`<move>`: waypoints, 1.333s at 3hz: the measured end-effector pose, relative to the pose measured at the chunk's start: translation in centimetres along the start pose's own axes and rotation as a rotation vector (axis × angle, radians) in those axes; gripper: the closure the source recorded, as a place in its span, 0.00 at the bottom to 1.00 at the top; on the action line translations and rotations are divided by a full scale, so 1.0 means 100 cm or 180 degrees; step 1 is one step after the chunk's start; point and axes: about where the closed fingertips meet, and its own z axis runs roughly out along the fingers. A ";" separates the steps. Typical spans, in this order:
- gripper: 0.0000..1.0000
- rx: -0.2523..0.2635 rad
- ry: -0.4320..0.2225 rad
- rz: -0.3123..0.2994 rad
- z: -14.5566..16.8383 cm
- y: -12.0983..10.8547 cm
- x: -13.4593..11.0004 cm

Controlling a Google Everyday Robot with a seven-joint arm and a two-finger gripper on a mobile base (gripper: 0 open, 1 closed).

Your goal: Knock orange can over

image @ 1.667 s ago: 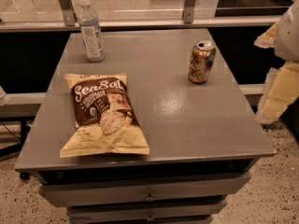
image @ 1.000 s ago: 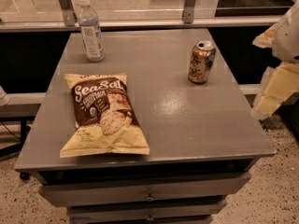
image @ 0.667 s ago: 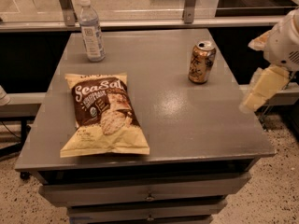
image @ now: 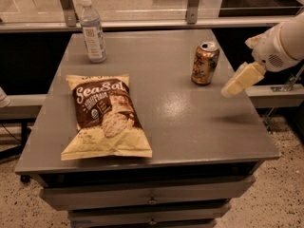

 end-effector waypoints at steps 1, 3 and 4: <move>0.00 0.0016 -0.0503 0.0371 0.028 -0.019 -0.012; 0.16 -0.0213 -0.1481 0.1093 0.066 -0.028 -0.033; 0.41 -0.0351 -0.1724 0.1241 0.079 -0.019 -0.039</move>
Offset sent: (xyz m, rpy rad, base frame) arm 0.0813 0.0204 -0.0212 0.7183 -0.0767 -0.1506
